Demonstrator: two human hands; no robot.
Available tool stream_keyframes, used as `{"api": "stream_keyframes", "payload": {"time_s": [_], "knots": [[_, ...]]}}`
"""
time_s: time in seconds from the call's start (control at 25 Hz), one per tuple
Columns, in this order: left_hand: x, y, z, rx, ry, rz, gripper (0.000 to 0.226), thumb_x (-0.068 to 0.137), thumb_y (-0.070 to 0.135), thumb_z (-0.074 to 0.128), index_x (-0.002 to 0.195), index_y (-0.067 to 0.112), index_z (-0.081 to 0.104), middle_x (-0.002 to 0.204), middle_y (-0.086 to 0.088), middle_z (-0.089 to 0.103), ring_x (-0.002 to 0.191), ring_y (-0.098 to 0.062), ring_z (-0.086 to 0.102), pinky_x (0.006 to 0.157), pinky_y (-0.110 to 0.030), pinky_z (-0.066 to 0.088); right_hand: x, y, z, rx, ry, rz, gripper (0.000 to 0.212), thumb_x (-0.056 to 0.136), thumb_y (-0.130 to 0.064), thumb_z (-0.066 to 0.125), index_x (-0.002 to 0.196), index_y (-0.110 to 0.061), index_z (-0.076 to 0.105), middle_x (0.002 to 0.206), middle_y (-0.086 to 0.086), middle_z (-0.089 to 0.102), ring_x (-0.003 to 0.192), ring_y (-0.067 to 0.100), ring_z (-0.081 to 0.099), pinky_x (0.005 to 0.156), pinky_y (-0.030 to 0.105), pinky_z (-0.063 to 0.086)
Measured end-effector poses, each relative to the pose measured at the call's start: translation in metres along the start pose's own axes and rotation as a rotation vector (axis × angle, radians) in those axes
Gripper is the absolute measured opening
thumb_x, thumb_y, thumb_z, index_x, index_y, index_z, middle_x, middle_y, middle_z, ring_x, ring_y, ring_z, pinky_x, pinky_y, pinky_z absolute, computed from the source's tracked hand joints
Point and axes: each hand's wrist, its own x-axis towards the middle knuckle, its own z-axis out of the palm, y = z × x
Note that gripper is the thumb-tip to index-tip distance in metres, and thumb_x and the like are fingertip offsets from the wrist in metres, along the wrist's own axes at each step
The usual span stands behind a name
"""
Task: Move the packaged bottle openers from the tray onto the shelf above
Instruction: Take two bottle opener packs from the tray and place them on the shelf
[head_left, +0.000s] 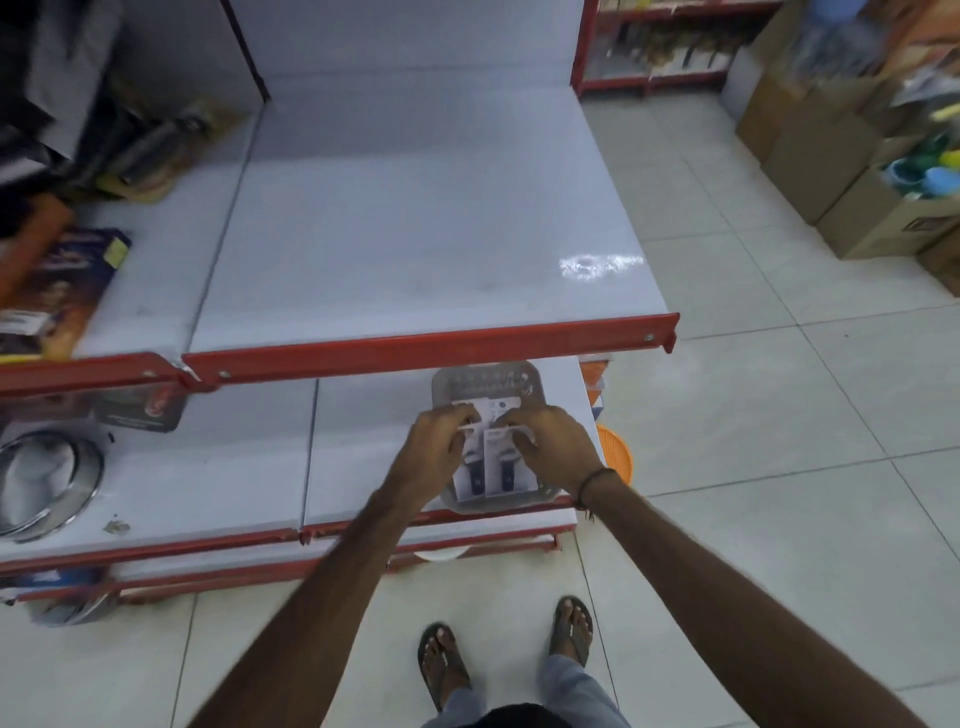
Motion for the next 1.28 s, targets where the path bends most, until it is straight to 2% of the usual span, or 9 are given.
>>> {"api": "stream_keyframes", "payload": {"time_s": [0.24, 0.36, 0.56, 0.68, 0.76, 0.84, 0.96, 1.16, 1.28], "knots": [[-0.031, 0.031, -0.059, 0.07, 0.083, 0.093, 0.031, 0.094, 0.003, 0.055, 0.122, 0.016, 0.059, 0.122, -0.01, 0.068, 0.106, -0.026, 0.065, 0.095, -0.034, 0.054, -0.022, -0.039, -0.057, 0.003, 0.158, -0.131, 0.025, 0.094, -0.015, 0.056, 0.115, -0.021, 0.067, 0.118, 0.001, 0.069, 0.106, 0.02, 0.065, 0.092, 0.032, 0.055], [-0.035, 0.053, -0.095, 0.068, 0.165, 0.166, 0.03, 0.095, -0.001, 0.046, 0.116, 0.018, 0.057, 0.113, -0.006, 0.064, 0.1, -0.019, 0.058, 0.083, -0.021, 0.046, -0.022, -0.061, -0.091, 0.061, 0.193, -0.181, 0.027, 0.094, -0.01, 0.055, 0.116, -0.02, 0.068, 0.112, -0.001, 0.067, 0.098, 0.015, 0.062, 0.079, 0.02, 0.051], [-0.008, 0.096, -0.16, -0.098, 0.302, 0.165, 0.025, 0.093, -0.005, 0.045, 0.103, 0.012, 0.06, 0.097, -0.002, 0.066, 0.081, -0.007, 0.059, 0.067, -0.002, 0.04, -0.01, -0.104, -0.159, 0.431, 0.157, -0.143, 0.025, 0.095, -0.006, 0.054, 0.112, -0.017, 0.069, 0.107, -0.014, 0.067, 0.096, -0.007, 0.062, 0.083, 0.01, 0.053], [0.023, 0.11, -0.195, -0.17, 0.366, 0.113, 0.026, 0.086, -0.008, 0.046, 0.097, 0.01, 0.062, 0.096, -0.006, 0.068, 0.083, -0.016, 0.062, 0.059, -0.003, 0.043, 0.015, -0.121, -0.2, 0.488, 0.166, -0.142, 0.025, 0.093, -0.003, 0.056, 0.109, -0.013, 0.071, 0.109, -0.007, 0.07, 0.097, 0.001, 0.063, 0.083, 0.014, 0.052], [0.052, 0.113, -0.216, -0.182, 0.355, 0.052, 0.028, 0.083, -0.008, 0.046, 0.093, 0.011, 0.064, 0.096, -0.009, 0.068, 0.085, -0.024, 0.063, 0.054, -0.008, 0.045, 0.041, -0.128, -0.223, 0.515, 0.167, -0.097, 0.025, 0.092, -0.003, 0.056, 0.11, -0.01, 0.072, 0.107, -0.002, 0.07, 0.09, 0.006, 0.062, 0.075, 0.013, 0.052], [0.083, 0.11, -0.231, -0.153, 0.33, -0.026, 0.03, 0.081, -0.006, 0.043, 0.09, 0.014, 0.064, 0.097, -0.011, 0.068, 0.084, -0.026, 0.06, 0.055, -0.021, 0.043, 0.071, -0.133, -0.236, 0.542, 0.151, -0.033, 0.025, 0.091, -0.002, 0.057, 0.11, -0.008, 0.072, 0.1, 0.003, 0.068, 0.081, 0.013, 0.061, 0.062, 0.019, 0.051], [0.121, 0.105, -0.239, -0.149, 0.315, -0.119, 0.033, 0.081, -0.006, 0.039, 0.088, 0.015, 0.063, 0.107, -0.015, 0.067, 0.096, -0.03, 0.061, 0.066, -0.025, 0.042, 0.116, -0.129, -0.244, 0.507, 0.131, 0.05, 0.022, 0.091, -0.002, 0.056, 0.104, -0.012, 0.071, 0.095, 0.007, 0.063, 0.08, 0.022, 0.056, 0.062, 0.03, 0.048], [0.153, 0.111, -0.214, -0.161, 0.276, -0.145, 0.027, 0.08, -0.01, 0.047, 0.085, 0.013, 0.059, 0.093, -0.008, 0.059, 0.087, -0.026, 0.055, 0.054, -0.02, 0.038, 0.165, -0.101, -0.244, 0.286, 0.076, 0.14, 0.022, 0.091, -0.007, 0.055, 0.096, -0.024, 0.068, 0.09, 0.005, 0.061, 0.079, 0.023, 0.054, 0.054, 0.026, 0.046], [0.164, 0.121, -0.184, -0.164, 0.208, -0.139, 0.025, 0.08, -0.007, 0.048, 0.088, 0.011, 0.062, 0.098, -0.01, 0.06, 0.089, -0.025, 0.055, 0.059, -0.023, 0.041, 0.167, -0.077, -0.239, 0.206, -0.003, 0.182, 0.023, 0.092, -0.011, 0.055, 0.103, -0.024, 0.07, 0.085, 0.001, 0.061, 0.067, 0.017, 0.048, 0.05, 0.025, 0.041]]}}
